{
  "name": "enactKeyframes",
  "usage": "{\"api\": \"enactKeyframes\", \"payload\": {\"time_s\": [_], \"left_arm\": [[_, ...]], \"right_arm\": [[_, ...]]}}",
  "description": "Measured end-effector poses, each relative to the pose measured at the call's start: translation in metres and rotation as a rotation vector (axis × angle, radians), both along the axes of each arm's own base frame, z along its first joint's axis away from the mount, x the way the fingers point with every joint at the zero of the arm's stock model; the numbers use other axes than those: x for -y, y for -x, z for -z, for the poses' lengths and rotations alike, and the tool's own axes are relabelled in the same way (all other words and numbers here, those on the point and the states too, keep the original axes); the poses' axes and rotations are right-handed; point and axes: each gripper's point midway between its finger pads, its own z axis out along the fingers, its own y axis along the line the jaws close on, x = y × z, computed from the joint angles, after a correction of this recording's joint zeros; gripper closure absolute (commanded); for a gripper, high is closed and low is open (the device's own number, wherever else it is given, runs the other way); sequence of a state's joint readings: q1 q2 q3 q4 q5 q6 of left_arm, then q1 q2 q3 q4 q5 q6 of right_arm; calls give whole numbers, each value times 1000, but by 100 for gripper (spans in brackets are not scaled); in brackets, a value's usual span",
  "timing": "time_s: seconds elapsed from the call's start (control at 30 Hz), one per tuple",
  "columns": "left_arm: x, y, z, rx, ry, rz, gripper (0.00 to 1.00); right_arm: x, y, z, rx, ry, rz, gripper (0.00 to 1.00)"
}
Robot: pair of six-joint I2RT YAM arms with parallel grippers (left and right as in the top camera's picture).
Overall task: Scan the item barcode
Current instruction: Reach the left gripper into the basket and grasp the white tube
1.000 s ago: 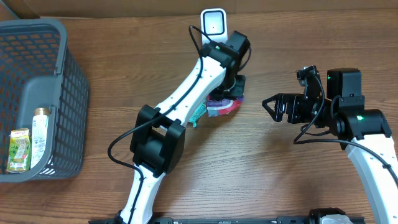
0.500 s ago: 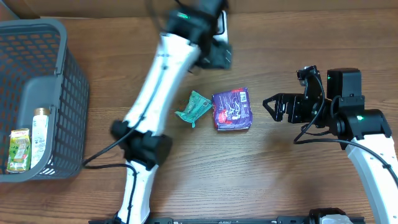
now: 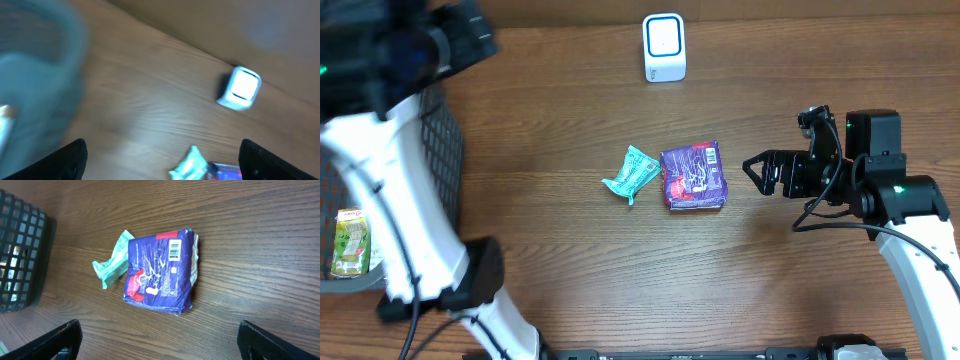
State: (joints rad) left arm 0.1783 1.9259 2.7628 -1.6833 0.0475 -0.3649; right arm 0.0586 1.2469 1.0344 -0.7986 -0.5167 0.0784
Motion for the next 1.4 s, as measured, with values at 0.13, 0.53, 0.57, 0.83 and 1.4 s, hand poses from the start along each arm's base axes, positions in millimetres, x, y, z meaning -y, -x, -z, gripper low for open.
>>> {"api": "enactKeyframes", "payload": {"time_s": [0.13,0.53,0.57,0.83,1.4], "left_arm": [[-57,44,12,-74,17,-183,13],[-163,95,159,-426,165,-523,15],[-165,96,169,-440,170,-526,14],[-188,72,239,-394,125,-513,11],[-231,50,260,-350,-243,-270,15]], "right_arm": [[0,0,0,0,0,0,0],[0,0,0,-2,0,0,0],[0,0,0,-2,0,0,0],[0,0,0,0,0,0,0],[0,-4,11,-34,2,0,0]]}}
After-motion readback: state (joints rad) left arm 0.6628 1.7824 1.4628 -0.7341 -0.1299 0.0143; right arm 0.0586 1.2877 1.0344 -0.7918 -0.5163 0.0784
